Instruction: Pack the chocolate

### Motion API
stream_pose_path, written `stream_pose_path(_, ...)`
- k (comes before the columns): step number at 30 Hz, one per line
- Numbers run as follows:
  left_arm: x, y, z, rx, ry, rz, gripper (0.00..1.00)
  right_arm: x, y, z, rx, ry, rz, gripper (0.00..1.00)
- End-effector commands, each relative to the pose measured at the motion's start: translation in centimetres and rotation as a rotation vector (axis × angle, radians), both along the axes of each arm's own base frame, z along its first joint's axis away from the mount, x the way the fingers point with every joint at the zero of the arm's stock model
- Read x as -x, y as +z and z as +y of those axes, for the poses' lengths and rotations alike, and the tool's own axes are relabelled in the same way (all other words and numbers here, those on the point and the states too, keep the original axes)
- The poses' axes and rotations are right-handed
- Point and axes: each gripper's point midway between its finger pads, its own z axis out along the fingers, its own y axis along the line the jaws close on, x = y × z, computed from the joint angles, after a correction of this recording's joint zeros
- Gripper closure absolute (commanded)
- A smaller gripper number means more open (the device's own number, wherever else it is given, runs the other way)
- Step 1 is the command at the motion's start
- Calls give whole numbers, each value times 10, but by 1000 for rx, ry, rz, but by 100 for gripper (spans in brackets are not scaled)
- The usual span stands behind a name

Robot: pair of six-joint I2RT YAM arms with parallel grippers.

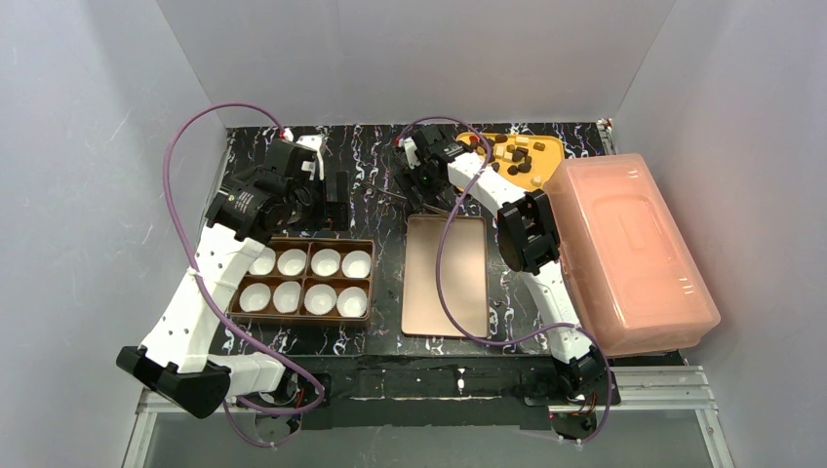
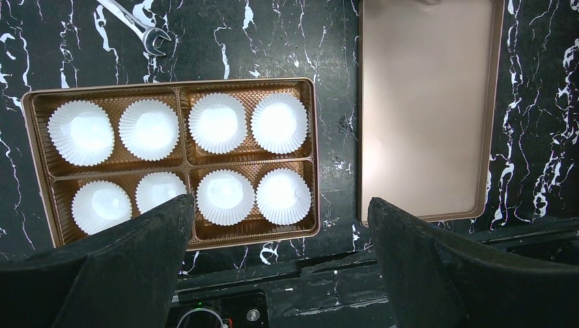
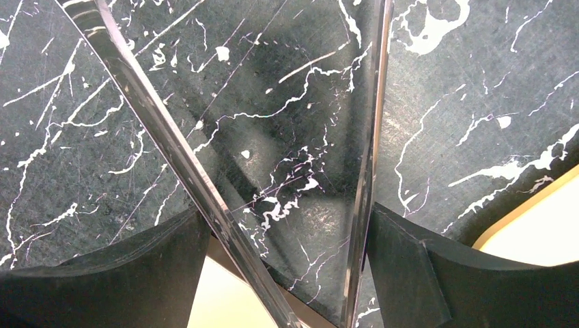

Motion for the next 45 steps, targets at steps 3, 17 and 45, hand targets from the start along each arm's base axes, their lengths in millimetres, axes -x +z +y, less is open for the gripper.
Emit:
stream_pose_path(3,3,-6,1,0,-7,13,1,3,-8,-3,5,-12,15,14)
stream_pose_path(17,-1,-11,3,-5,0,7,0,-10,41,-12,30,-109,-79,25)
stream_pose_path(45,-17,-53,27,-105,96,-53,1,61,201,-128,59,-502,-99,41)
